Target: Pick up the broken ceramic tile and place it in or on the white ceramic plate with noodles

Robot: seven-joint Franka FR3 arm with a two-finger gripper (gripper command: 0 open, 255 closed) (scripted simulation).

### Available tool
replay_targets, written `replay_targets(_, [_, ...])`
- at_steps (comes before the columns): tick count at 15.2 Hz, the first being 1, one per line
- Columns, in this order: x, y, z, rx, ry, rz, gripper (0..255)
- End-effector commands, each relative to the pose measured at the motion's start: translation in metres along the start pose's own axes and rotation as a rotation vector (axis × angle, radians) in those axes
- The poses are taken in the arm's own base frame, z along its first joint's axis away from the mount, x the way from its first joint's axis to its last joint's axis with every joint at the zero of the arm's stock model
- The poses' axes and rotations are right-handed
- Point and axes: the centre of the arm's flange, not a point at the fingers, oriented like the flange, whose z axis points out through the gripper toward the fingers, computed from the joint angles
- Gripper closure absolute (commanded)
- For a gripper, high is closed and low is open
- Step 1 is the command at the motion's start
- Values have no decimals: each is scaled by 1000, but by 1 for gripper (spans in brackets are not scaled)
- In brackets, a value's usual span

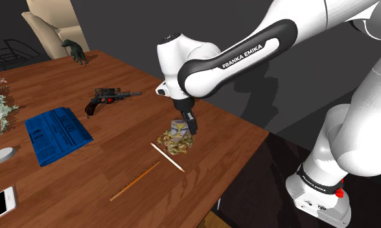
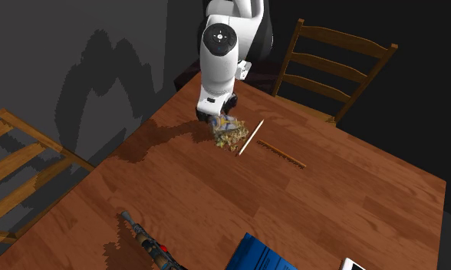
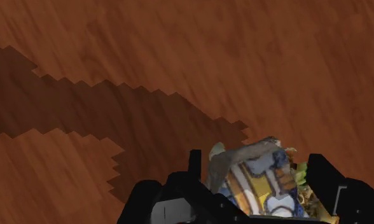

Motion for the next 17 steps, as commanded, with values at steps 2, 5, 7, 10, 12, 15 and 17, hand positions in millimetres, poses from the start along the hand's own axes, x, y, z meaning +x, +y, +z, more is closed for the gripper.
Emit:
replay_targets(2, [0, 0, 0, 0, 0, 0, 0])
replay_targets(5, [0, 0, 0, 0, 0, 0, 0])
replay_targets(7, [0, 0, -26, 0, 0, 0, 0])
replay_targets(10, [0, 0, -50, 0, 0, 0, 0])
replay_targets(12, [0, 0, -50, 0, 0, 0, 0])
replay_targets(15, [0, 0, -50, 0, 0, 0, 0])
replay_targets(17, [0, 0, -50, 0, 0, 0, 0])
